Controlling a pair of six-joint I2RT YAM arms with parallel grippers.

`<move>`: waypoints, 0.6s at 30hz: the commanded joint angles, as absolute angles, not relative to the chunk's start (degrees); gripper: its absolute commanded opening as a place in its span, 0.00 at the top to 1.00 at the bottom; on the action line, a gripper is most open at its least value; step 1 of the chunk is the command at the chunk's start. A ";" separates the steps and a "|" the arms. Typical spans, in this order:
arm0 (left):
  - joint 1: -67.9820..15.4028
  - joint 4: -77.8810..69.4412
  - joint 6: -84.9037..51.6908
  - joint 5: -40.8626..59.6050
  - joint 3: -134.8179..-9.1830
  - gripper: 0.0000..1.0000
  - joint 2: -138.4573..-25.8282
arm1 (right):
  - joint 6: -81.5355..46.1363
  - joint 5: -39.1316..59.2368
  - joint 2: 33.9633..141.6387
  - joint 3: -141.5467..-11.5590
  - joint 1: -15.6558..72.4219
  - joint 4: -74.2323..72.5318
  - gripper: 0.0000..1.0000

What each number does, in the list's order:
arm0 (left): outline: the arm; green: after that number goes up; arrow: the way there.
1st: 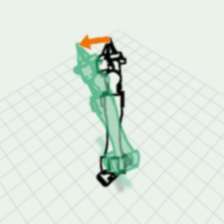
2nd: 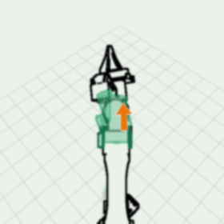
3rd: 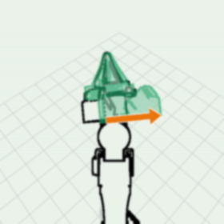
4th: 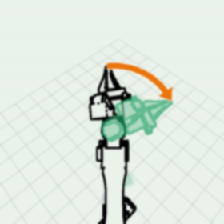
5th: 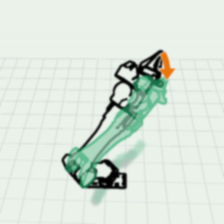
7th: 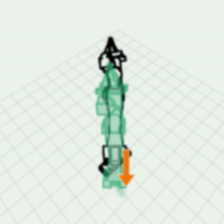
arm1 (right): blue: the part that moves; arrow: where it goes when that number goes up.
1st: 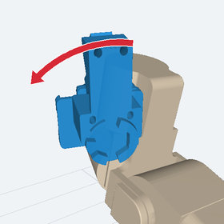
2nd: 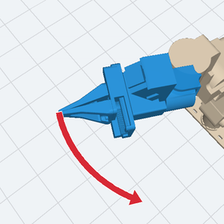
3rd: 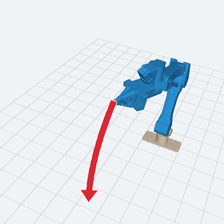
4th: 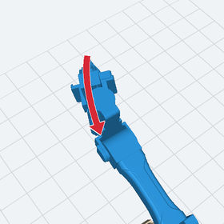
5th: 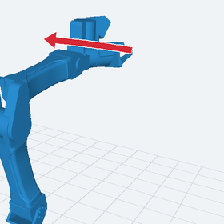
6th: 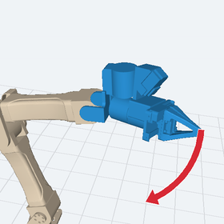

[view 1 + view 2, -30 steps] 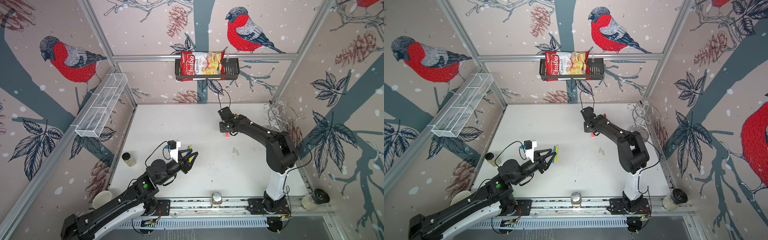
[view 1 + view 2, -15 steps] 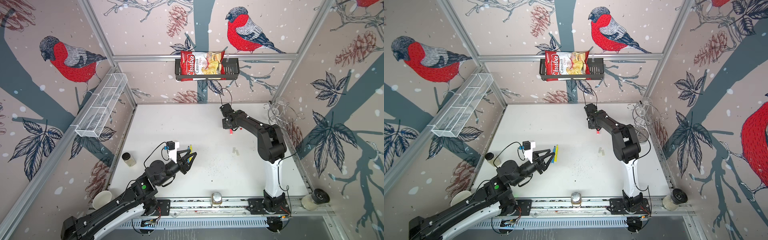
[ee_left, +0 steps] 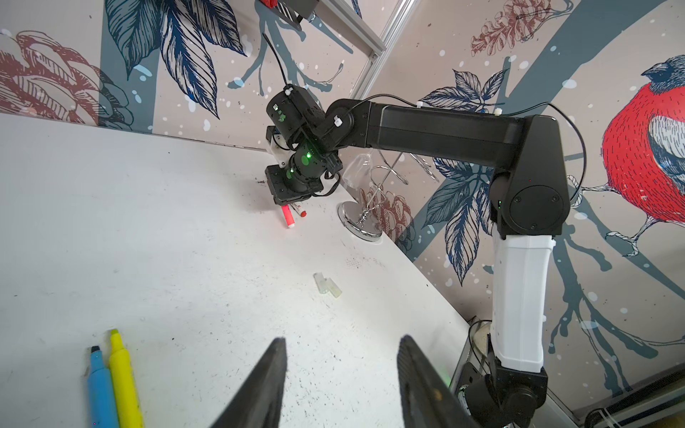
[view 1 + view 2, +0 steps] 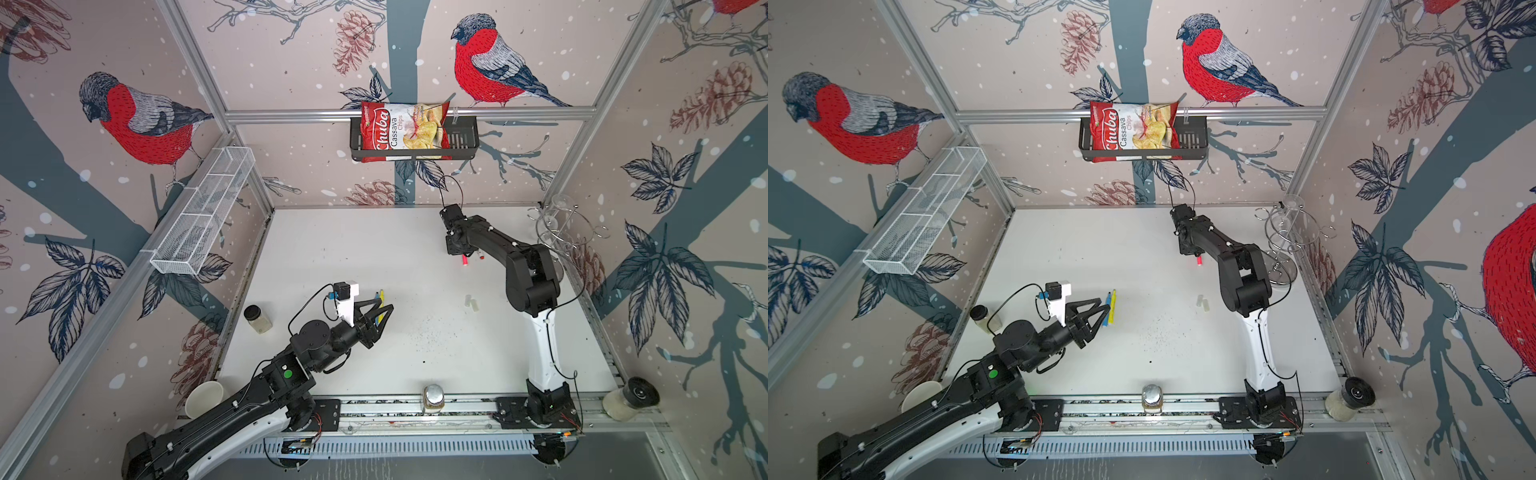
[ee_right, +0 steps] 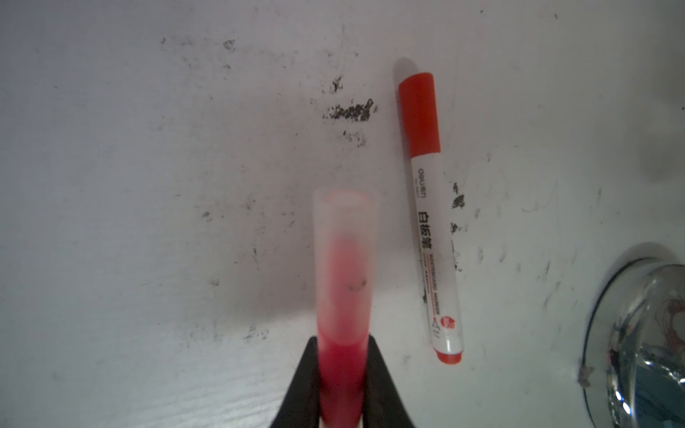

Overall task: Insert the pens into the pen caps
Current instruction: 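Carry the capped pink highlighter with the right gripper toward the far table edge, then lower the pink highlighter beside the red-capped marker and open the right gripper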

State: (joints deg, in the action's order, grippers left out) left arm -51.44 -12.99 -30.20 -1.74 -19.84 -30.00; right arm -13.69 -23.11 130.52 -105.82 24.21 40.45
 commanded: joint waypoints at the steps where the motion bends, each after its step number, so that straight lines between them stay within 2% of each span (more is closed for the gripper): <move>1: -51.35 -13.75 -29.44 -2.47 -20.21 0.51 -30.10 | -13.28 -24.75 131.85 -107.52 23.71 42.39 0.84; 18: -51.34 -13.18 -29.34 -2.64 -20.57 0.51 -29.88 | -11.66 -28.23 137.68 -114.87 22.73 45.07 0.85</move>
